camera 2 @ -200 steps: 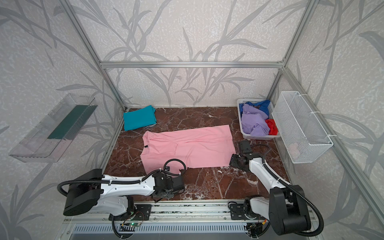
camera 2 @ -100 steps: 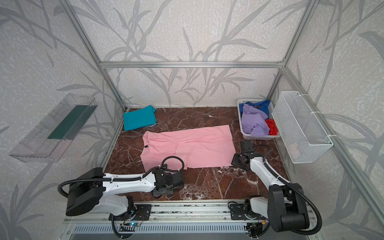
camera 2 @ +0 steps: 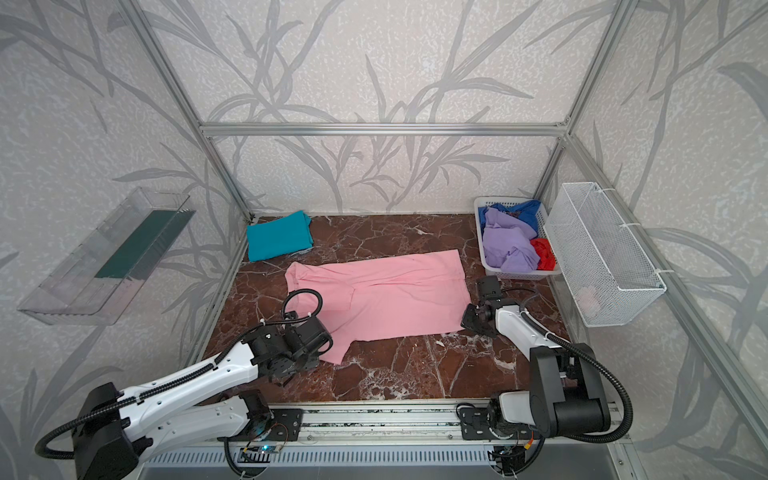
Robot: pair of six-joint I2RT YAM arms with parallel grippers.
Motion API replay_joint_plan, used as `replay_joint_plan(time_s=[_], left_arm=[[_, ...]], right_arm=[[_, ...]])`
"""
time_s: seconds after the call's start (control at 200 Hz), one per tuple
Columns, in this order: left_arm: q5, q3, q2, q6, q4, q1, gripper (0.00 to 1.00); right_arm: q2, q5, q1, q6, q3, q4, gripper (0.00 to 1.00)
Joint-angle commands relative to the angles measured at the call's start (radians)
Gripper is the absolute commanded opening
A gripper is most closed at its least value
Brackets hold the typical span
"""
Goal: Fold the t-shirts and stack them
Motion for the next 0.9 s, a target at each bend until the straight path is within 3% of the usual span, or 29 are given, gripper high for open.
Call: replay_joint_plan(time_s=[0.0, 0.465, 0.895], left_arm=[[-0.009, 0.072, 0.015, 0.091, -0.022, 0.055, 0.00], [0.025, 0.325, 0.269, 0.414, 0.104, 0.374, 0.00], [-0.010, 0.495, 0.555, 0.476, 0.235, 0.523, 0.00]], right_arm=[[-0.014, 0.043, -0.004, -0.007, 0.069, 0.004, 0.00], [0.194, 0.044, -0.004, 0.013, 0.319, 0.067, 0.00], [0.348, 0.099, 0.043, -0.029, 0.437, 0.102, 0.00]])
